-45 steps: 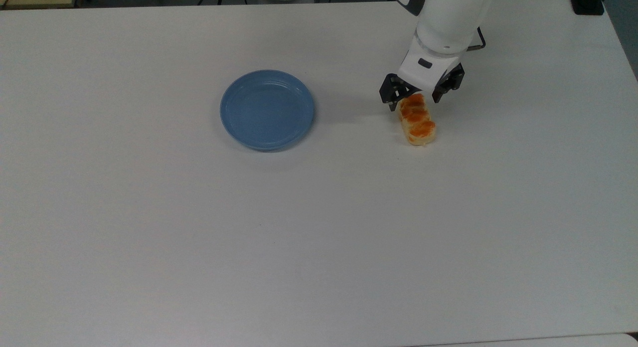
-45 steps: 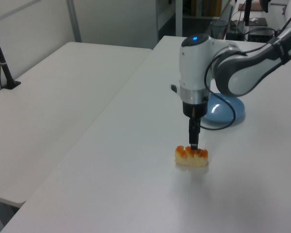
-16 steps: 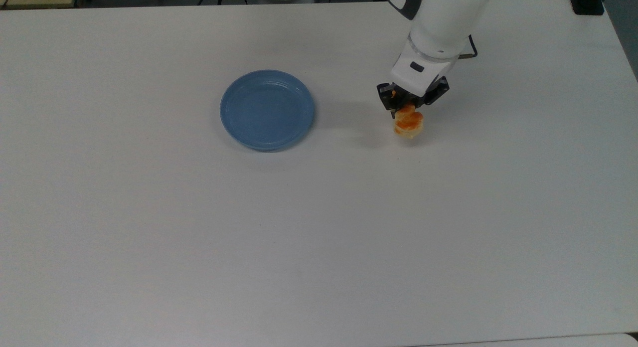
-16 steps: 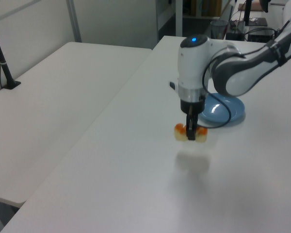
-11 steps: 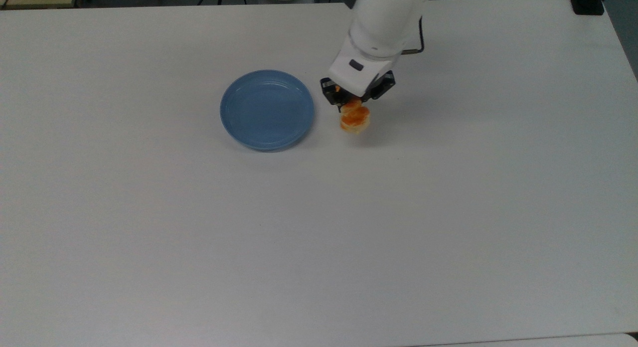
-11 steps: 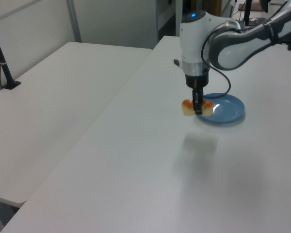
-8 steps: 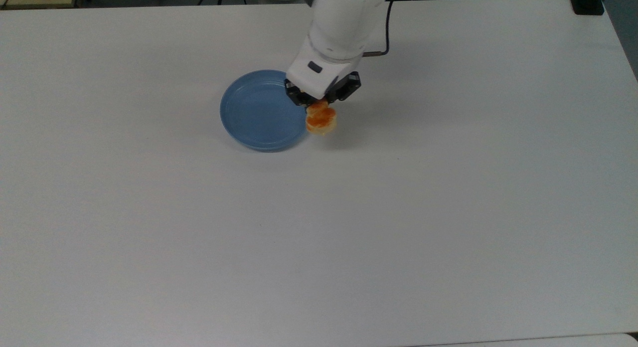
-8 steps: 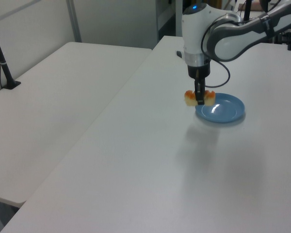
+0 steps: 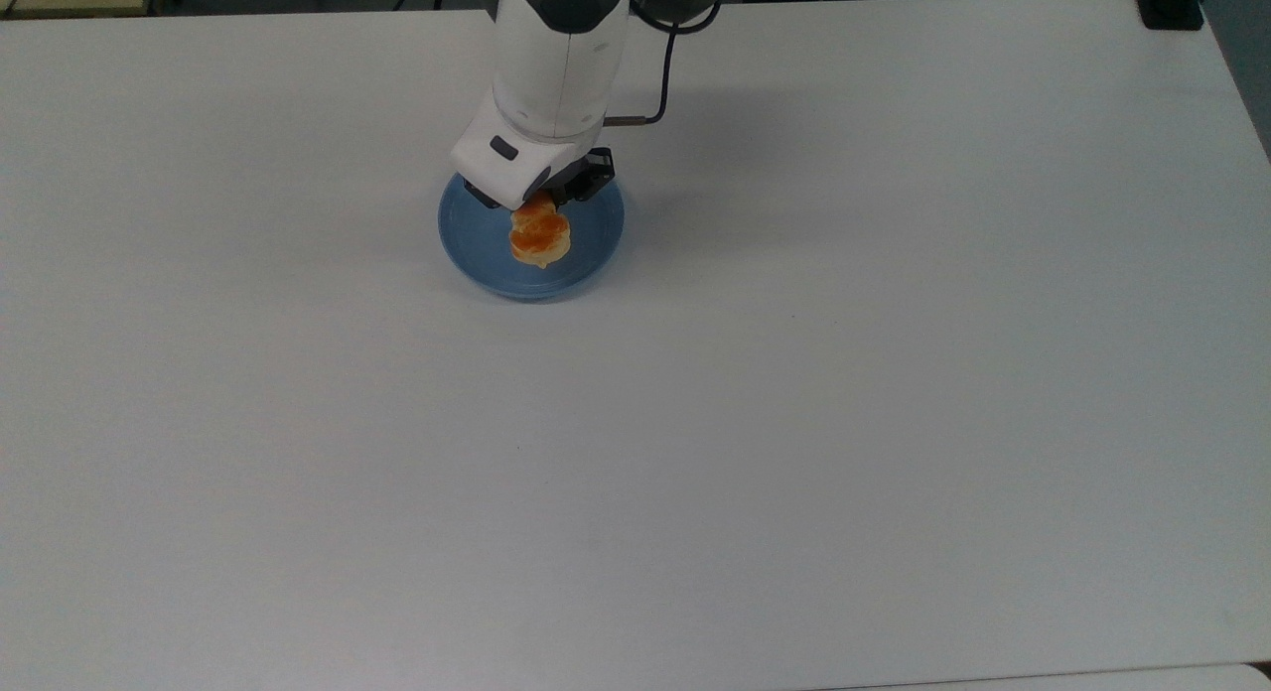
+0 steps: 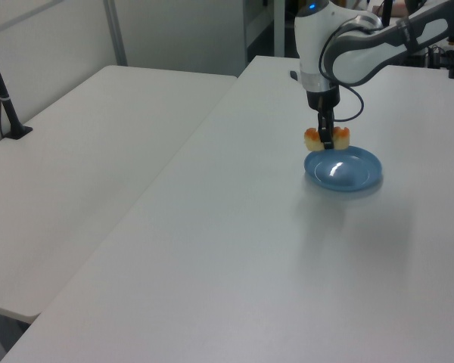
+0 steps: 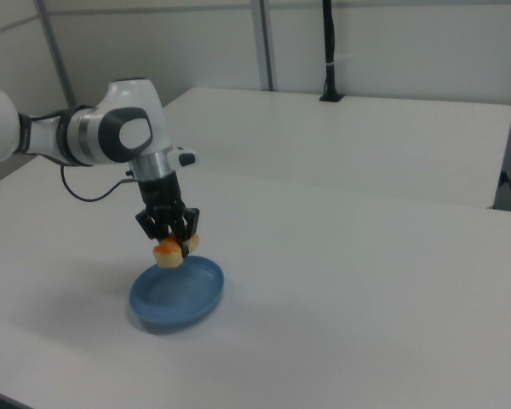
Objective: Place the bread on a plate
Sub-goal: 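Lower the bread roll onto the plate and open the gripper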
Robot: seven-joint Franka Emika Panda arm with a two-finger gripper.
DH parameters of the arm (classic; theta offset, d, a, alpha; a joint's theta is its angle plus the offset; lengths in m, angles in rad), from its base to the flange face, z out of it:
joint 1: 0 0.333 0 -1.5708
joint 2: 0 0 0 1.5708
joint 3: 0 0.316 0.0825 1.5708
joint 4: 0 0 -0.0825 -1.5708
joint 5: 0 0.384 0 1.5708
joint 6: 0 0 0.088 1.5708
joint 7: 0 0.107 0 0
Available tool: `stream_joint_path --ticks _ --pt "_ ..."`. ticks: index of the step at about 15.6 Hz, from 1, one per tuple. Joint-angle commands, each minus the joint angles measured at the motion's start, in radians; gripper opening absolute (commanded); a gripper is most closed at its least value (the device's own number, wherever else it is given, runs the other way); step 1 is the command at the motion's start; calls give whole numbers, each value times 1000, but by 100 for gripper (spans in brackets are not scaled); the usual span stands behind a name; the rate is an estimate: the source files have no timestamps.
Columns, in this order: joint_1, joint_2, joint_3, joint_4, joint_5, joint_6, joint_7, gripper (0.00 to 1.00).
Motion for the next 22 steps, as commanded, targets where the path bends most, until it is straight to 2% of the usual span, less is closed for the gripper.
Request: stream_joint_path --ticks 1,5,10,13,15,19,22 --pt "26 -30 -19 -100 4 59 -18 36" --pt "29 -27 -16 -160 6 168 -4 37" --pt "28 -21 -9 -175 6 205 25 47" --pt "25 -24 -11 -186 6 203 25 73" --pt "22 -24 -9 -186 6 202 25 100" --pt "19 -31 -11 -182 6 196 26 100" --pt "14 -83 -11 -149 6 186 29 100"
